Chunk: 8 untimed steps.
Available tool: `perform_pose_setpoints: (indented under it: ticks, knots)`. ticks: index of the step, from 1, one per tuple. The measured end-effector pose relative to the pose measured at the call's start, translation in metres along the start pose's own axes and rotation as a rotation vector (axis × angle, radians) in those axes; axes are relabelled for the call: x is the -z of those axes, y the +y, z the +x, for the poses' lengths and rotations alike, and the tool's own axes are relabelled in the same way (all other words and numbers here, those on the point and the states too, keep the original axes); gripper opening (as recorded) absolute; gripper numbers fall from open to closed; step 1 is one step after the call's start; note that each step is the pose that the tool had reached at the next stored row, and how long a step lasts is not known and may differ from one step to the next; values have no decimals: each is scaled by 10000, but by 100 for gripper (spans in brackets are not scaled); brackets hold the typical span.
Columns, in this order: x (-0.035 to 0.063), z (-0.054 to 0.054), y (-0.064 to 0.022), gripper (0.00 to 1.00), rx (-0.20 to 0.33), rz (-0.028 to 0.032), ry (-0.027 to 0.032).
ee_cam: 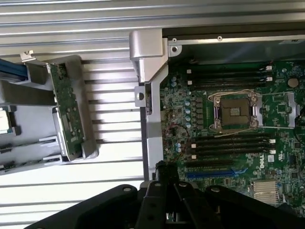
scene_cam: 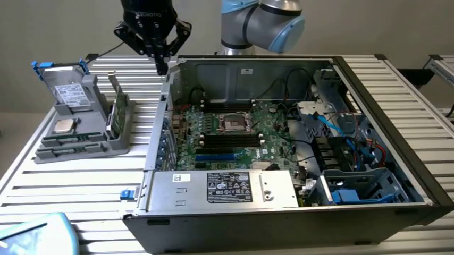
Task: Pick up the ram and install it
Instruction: 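Reach for the ram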
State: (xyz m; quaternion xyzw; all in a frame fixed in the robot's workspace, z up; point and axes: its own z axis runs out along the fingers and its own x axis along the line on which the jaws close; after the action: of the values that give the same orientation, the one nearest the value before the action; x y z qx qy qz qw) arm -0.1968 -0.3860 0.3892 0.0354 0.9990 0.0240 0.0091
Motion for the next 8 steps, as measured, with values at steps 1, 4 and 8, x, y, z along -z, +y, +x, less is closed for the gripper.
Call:
perform_pose_setpoints:
  ticks: [1,4,8]
  knots:
    - [-3,44,1,11,1,0,0]
    - [-14,180,7,11,0,-1,0]
    - [-27,367,10,11,1,-7,1]
